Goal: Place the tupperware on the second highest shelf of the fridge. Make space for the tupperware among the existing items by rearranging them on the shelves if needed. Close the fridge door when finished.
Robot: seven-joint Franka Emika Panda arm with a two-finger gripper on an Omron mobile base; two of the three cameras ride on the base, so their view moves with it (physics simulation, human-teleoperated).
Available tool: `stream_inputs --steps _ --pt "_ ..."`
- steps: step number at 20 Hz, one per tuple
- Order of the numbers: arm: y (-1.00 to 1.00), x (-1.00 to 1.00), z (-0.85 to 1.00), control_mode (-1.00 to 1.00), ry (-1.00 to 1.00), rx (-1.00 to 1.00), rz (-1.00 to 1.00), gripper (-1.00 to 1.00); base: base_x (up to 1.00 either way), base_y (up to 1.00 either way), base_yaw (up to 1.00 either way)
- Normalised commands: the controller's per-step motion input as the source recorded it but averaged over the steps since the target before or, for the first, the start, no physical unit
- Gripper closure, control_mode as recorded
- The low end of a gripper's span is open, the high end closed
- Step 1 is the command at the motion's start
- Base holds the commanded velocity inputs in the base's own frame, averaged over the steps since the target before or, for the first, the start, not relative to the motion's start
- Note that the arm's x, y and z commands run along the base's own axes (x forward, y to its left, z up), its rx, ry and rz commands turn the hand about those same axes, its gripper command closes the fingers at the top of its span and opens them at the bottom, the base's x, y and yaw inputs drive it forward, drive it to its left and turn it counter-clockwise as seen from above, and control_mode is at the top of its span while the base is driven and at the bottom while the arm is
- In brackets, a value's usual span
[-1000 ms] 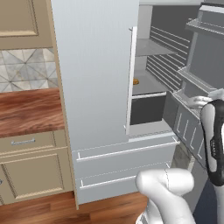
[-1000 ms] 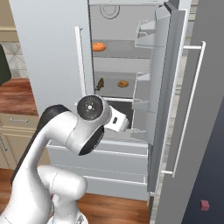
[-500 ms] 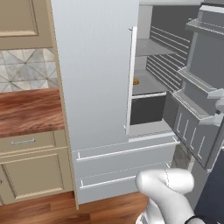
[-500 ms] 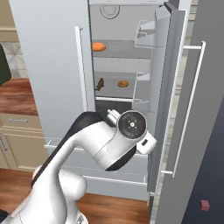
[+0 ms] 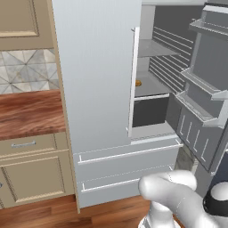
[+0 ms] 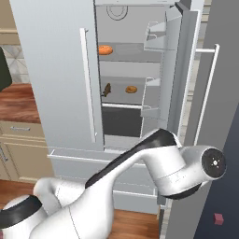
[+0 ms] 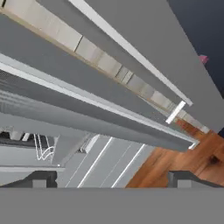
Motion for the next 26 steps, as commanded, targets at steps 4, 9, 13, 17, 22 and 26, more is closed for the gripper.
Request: stream_inputs --steps 4,9,13,17,22,26 --pt "-0.97 0.11 -0.96 -1.00 0.00 0.30 -0.11 -1.00 0.00 0.00 0.00" --pt "-0.88 0.37 -0.22 -1.00 0.00 0.30 -0.03 -1.00 0.00 0.00 0.00" --pt "-0.74 0.53 -0.13 -1.00 0.00 0.31 0.00 -1.00 0.00 0.00 0.00" --pt "-0.43 0.61 -0.15 -1.00 0.03 0.27 0.01 -1.00 0.00 0.00 0.00" --pt "-0.20 0.64 -0.21 -1.00 0.02 0.21 0.00 -1.00 0.00 0.00 0.00" --pt "0.14 0.58 -0.19 -1.00 0.04 0.04 0.00 -1.00 0.00 0.00 0.00"
